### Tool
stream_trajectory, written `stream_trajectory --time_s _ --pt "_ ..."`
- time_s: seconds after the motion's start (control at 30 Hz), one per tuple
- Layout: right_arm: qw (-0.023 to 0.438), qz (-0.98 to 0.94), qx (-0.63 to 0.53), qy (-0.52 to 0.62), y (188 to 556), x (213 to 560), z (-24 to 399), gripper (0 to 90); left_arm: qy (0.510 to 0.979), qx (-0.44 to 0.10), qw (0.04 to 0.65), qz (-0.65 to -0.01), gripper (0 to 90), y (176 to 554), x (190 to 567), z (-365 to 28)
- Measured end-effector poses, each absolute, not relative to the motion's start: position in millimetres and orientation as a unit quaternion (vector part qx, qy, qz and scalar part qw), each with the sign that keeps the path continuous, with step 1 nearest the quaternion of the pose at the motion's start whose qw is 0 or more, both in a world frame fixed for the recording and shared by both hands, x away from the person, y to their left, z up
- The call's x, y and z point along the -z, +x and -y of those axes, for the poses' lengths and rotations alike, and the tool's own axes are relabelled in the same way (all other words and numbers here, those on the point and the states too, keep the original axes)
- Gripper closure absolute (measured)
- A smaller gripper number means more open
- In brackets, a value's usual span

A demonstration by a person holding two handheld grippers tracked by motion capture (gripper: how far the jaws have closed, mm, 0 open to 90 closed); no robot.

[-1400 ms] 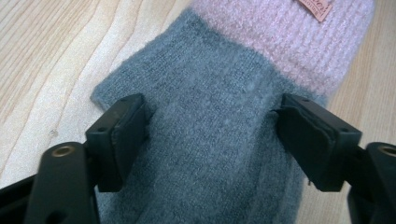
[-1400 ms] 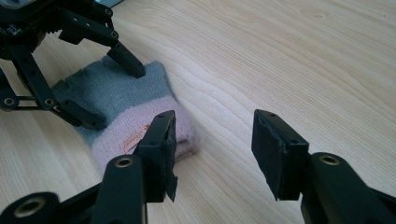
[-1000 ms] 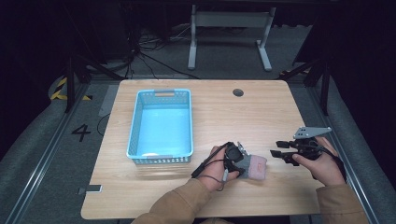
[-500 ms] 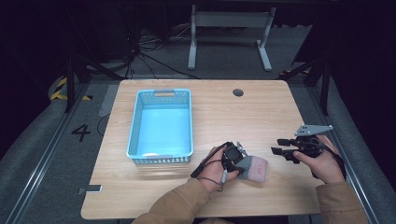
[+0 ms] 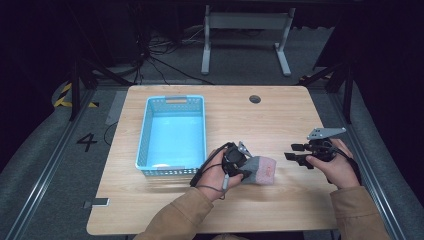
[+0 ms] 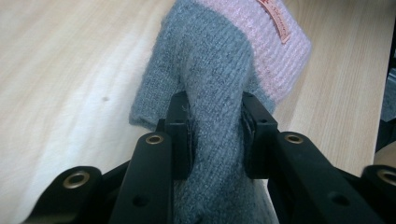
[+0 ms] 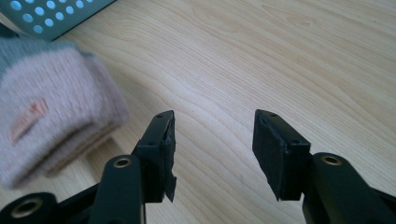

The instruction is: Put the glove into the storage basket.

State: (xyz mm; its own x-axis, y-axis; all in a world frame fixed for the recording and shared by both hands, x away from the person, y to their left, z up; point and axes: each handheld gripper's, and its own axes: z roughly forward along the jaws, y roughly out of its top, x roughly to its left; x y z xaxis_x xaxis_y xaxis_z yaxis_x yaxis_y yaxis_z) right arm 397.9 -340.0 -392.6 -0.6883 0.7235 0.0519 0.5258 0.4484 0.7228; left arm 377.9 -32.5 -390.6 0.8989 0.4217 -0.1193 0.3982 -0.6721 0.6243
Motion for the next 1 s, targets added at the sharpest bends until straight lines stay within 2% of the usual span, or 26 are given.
stream_trajectory --time_s 0.47,1.0 --pt "0.125 -0.846 -0.371 0.361 406 394 331 49.4 0.905 -0.032 0.356 -0.231 69.1 383 359 2" --pt "0.118 -0.848 -0.362 0.368 400 401 331 47.9 0.888 -0.063 0.373 -0.26 68.9 394 330 -52"
